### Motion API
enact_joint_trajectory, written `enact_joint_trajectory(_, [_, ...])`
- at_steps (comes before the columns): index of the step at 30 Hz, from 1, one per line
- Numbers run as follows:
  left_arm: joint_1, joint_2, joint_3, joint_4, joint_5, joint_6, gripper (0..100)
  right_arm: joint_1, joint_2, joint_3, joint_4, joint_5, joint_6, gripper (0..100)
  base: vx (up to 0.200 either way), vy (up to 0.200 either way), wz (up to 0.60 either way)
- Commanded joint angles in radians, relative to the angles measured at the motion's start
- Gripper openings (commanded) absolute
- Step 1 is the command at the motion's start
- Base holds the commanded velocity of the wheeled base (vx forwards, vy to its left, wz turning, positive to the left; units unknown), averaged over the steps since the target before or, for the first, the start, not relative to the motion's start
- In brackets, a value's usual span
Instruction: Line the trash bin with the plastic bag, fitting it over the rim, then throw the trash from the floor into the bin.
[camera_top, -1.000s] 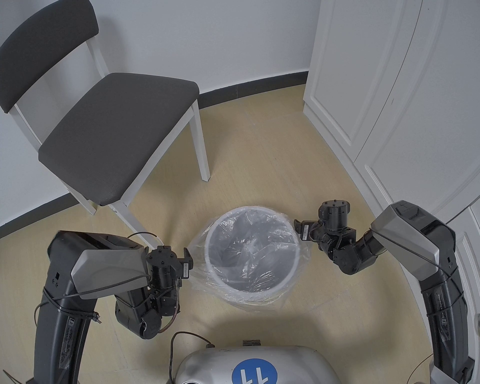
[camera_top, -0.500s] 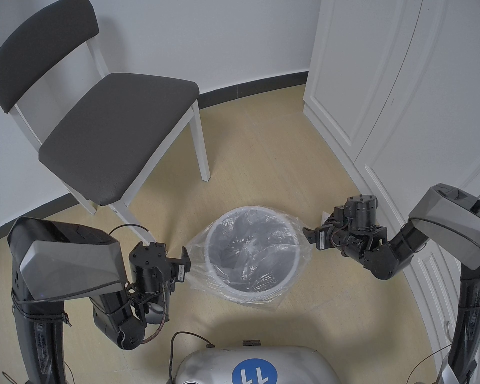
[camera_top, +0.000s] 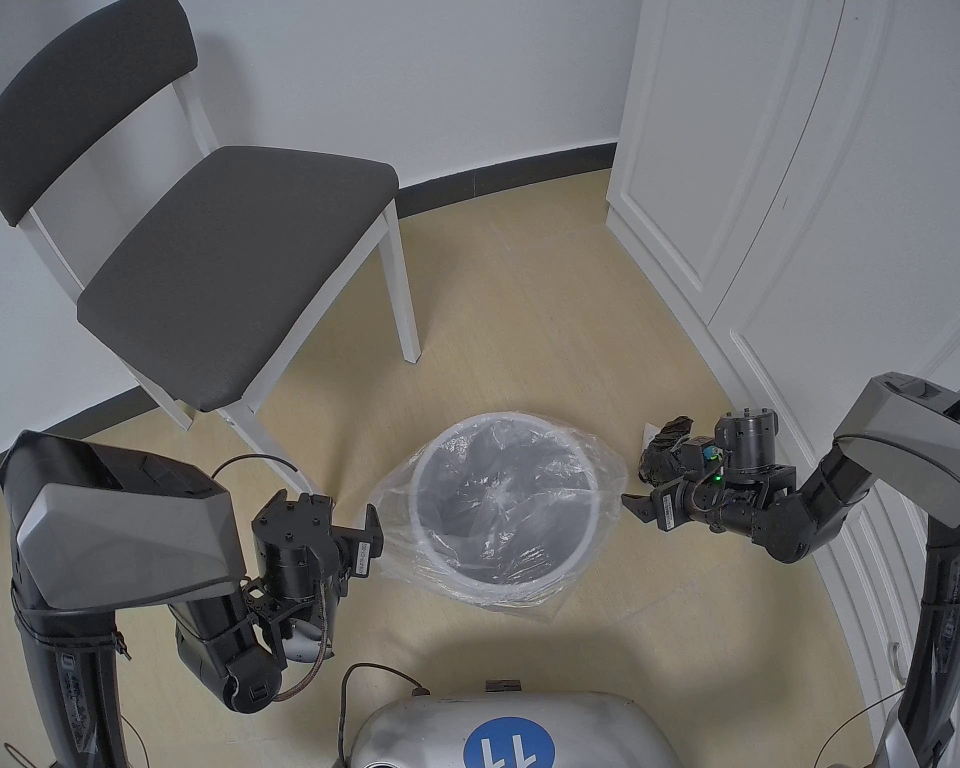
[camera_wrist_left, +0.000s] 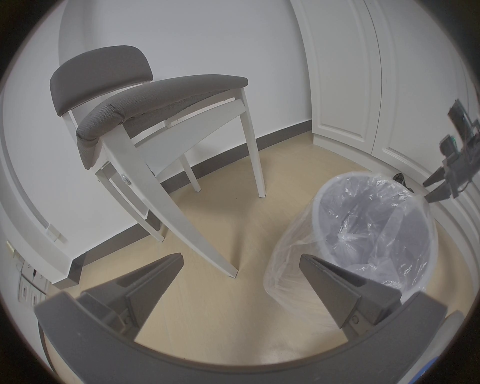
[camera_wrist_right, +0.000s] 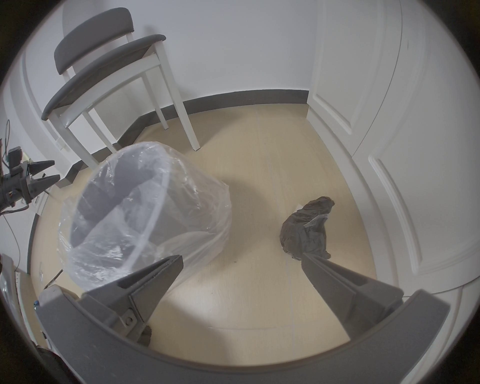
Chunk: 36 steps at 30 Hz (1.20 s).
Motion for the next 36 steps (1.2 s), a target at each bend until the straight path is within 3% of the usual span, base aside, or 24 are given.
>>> enact_joint_trajectory(1, [-0.005,-0.004,0.000,-0.002,-0.001,-0.001,100,-0.019,0.145,-0.083,-0.021,0.032,0.032,100,0.000,0.000,0.00])
enact_joint_trajectory(15, [-0.054,-0.005,0.017,-0.002,-0.005,-0.010,100,0.006,0.303,-0.129,-0.067,0.028,0.054,100,0.000,0.000,0.00])
enact_joint_trajectory(19, [-0.076,-0.001,0.020,-0.002,-0.007,-0.015,100,0.006,0.214,-0.066,-0.054,0.025,0.044,100,0.000,0.000,0.00])
enact_joint_trajectory(23, [-0.071,0.056,-0.005,-0.002,-0.008,-0.030,100,-0.034,0.034,0.052,-0.054,0.031,-0.081,100,0.000,0.000,0.00])
enact_joint_trajectory(25, [-0.063,0.091,-0.035,-0.002,-0.008,-0.042,100,-0.054,-0.016,0.078,-0.055,0.034,-0.103,100,0.000,0.000,0.00])
enact_joint_trajectory(33, [-0.017,0.223,-0.115,0.000,-0.028,-0.081,100,-0.129,-0.079,0.038,-0.061,0.085,-0.089,100,0.000,0.000,0.00])
enact_joint_trajectory(36, [0.029,0.309,-0.175,0.001,-0.031,-0.082,100,-0.134,-0.087,0.009,-0.061,0.083,-0.025,100,0.000,0.000,0.00])
